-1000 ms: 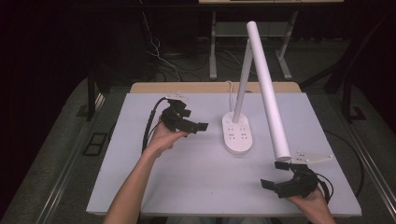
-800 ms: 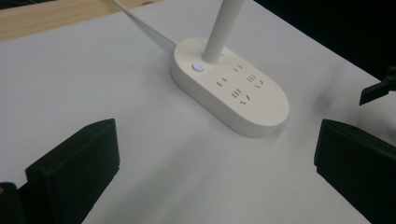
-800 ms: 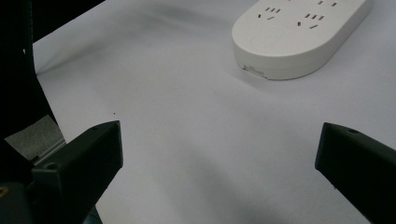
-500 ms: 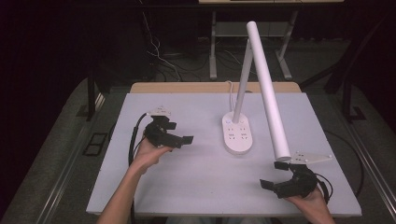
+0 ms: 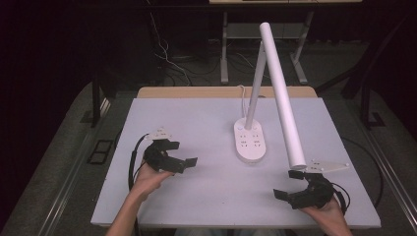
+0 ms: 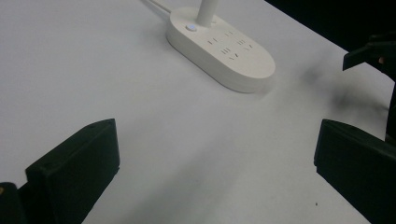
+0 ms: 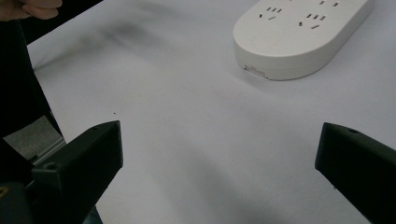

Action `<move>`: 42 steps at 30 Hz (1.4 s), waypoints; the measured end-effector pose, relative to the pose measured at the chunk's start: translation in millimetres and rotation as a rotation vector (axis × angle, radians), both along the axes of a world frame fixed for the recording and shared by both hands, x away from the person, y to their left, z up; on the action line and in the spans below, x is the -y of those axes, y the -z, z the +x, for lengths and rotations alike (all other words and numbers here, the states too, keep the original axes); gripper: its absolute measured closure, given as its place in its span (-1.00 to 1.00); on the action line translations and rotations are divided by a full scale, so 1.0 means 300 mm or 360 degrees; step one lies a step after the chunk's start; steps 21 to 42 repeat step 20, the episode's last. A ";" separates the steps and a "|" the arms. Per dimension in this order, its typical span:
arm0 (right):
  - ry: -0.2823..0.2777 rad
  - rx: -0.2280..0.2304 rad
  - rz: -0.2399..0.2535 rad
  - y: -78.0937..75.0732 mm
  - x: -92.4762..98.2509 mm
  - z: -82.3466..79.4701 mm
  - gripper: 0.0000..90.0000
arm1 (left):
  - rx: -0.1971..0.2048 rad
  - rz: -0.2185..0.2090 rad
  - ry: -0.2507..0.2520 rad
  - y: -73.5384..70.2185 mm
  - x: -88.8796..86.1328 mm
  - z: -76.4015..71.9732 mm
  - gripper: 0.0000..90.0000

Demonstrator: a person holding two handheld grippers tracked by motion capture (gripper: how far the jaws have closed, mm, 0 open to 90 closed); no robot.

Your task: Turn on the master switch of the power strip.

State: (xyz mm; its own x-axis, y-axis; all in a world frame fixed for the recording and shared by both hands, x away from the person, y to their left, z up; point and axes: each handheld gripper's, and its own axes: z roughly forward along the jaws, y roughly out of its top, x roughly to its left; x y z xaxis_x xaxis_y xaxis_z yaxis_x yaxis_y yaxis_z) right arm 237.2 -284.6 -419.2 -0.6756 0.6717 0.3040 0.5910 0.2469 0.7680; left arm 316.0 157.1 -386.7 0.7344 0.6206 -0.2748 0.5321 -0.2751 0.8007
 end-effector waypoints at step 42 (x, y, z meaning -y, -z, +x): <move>0.0005 -0.0007 0.0002 0.001 -0.001 -0.004 -0.99 | 0.0017 -0.0035 -0.0028 0.102 -0.050 -0.173 -1.00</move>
